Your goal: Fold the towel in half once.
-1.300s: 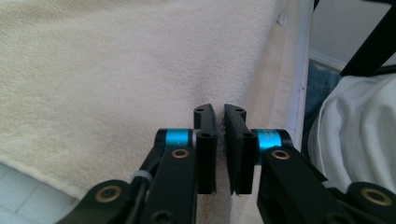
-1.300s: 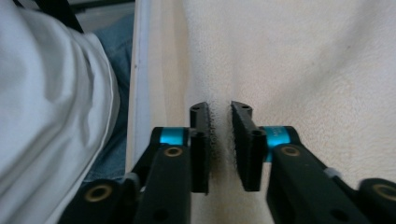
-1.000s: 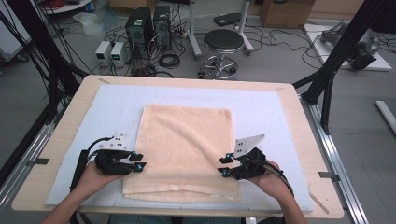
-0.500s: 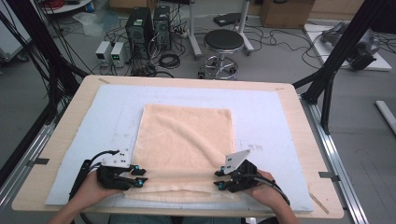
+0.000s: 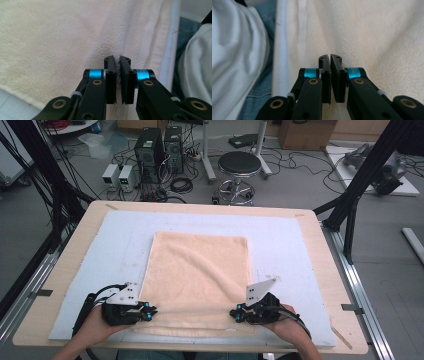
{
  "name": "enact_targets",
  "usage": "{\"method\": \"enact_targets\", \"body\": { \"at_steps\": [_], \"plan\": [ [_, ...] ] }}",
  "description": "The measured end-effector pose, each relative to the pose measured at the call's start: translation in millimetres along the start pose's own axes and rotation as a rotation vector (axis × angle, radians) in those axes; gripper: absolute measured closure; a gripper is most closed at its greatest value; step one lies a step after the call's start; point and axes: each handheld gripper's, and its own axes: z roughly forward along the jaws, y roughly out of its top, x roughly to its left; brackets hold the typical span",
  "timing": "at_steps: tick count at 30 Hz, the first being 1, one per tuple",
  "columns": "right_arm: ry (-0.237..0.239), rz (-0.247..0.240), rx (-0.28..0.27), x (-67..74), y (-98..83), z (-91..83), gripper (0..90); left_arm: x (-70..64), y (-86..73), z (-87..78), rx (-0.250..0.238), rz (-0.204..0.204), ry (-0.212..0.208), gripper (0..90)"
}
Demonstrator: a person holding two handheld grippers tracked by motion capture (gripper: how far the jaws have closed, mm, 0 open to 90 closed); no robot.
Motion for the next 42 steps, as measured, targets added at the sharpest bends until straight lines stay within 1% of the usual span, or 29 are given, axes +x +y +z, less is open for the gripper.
{"method": "enact_targets", "body": {
  "at_steps": [1,2,3,4,5,6,7,9,10,12,14,15,16,17,18,19,20,24,25,26,27,28,29,32,34,37,40,41,42],
  "plan": [
    [0.006,-0.003,-0.008,1.6,1.2,-3.1,87.4,-1.4,0.7,-3.9,-0.015,-0.01,-0.014,83.8],
    [0.021,-0.007,-0.018,3.9,2.8,-5.9,87.0,-2.4,0.7,-6.6,-0.016,-0.012,-0.038,83.5],
    [0.035,-0.017,-0.024,5.8,3.7,-7.5,86.4,-3.7,-0.1,-7.4,-0.012,-0.013,-0.05,82.9],
    [0.046,-0.014,-0.026,6.9,3.8,-8.0,83.6,-4.5,-1.5,-6.5,-0.003,-0.021,-0.056,80.2],
    [0.062,-0.006,-0.021,7.3,3.3,-7.9,77.0,-4.8,-3.4,-5.0,0.006,-0.024,-0.06,72.9],
    [0.069,-0.005,-0.031,6.4,2.3,-7.1,74.2,-5.4,-5.4,-3.0,0.006,-0.026,-0.054,67.0],
    [0.061,-0.003,-0.033,6.2,1.3,-6.6,72.7,-5.0,-6.9,-1.1,0.011,-0.032,-0.054,65.8],
    [0.028,0.003,-0.022,3.2,-0.4,-4.7,68.3,-2.3,-7.8,3.4,0.016,-0.046,-0.039,60.5],
    [0.016,0.014,-0.019,1.6,-1.0,-4.1,68.1,-0.4,-7.5,5.1,0.018,-0.046,-0.024,57.5],
    [-0.027,0.026,-0.007,-3.7,-1.4,-2.3,65.8,4.9,-6.1,7.4,0.019,-0.041,0.017,56.2],
    [-0.09,0.052,-0.005,-10.7,-2.3,-2.8,63.8,12.7,-3.8,9.9,0.006,-0.054,0.066,54.7],
    [-0.133,0.068,-0.002,-16.4,-3.4,-4.7,63.7,15.8,-3.1,10.4,0.001,-0.065,0.08,54.2],
    [-0.157,0.083,-0.007,-20.1,-4.1,-6.0,63.0,20.6,-2.3,10.7,-0.006,-0.075,0.094,54.2],
    [-0.187,0.104,-0.013,-26.3,-4.9,-7.8,62.5,26.1,-1.5,11.3,-0.021,-0.092,0.115,54.2],
    [-0.217,0.127,-0.007,-34.7,-5.6,-9.9,60.8,29.5,-1.0,11.6,-0.027,-0.099,0.12,53.9],
    [-0.243,0.135,-0.005,-39.7,-6.0,-10.8,59.8,33.4,-0.3,12.5,-0.033,-0.105,0.133,53.5],
    [-0.279,0.146,-0.006,-46.1,-6.7,-11.6,59.8,37.6,0.9,13.7,-0.029,-0.107,0.165,53.5],
    [-0.343,0.189,0.005,-74.6,-10.2,-9.4,60.3,49.6,3.8,19.8,-0.043,-0.124,0.223,53.5],
    [-0.347,0.203,0.0,-81.3,-11.0,-8.3,60.3,53.7,4.9,23.0,-0.042,-0.13,0.235,53.6],
    [-0.353,0.215,-0.004,-89.0,-12.0,-6.5,60.5,55.5,5.4,25.5,-0.041,-0.133,0.237,53.9],
    [-0.35,0.227,-0.01,-93.2,-12.6,-5.1,60.6,58.3,6.3,29.5,-0.03,-0.126,0.238,55.1],
    [-0.345,0.248,-0.016,-99.4,-13.3,-2.5,61.7,59.1,6.6,32.3,-0.027,-0.131,0.241,55.7],
    [-0.345,0.257,-0.01,-102.1,-13.7,-0.8,64.2,60.7,6.7,36.2,-0.018,-0.135,0.233,55.7],
    [-0.333,0.279,0.038,-110.8,-18.2,7.0,77.9,61.9,5.4,42.8,0.021,-0.139,0.228,55.6],
    [-0.308,0.299,0.026,-113.4,-19.7,6.3,86.6,63.1,4.3,43.4,0.025,-0.14,0.22,54.9],
    [-0.317,0.288,0.03,-111.1,-18.3,1.5,87.2,63.8,3.8,43.5,0.025,-0.143,0.216,54.9],
    [-0.34,0.295,-0.005,-107.8,-16.8,-10.0,87.0,64.1,3.6,44.0,0.025,-0.139,0.217,54.7],
    [-0.339,0.304,0.004,-108.9,-17.6,-11.2,86.2,64.1,3.5,43.9,0.025,-0.145,0.215,54.5],
    [-0.348,0.301,0.029,-110.8,-19.2,-8.0,85.3,64.1,3.4,43.8,0.025,-0.146,0.215,54.3]
  ]
}}
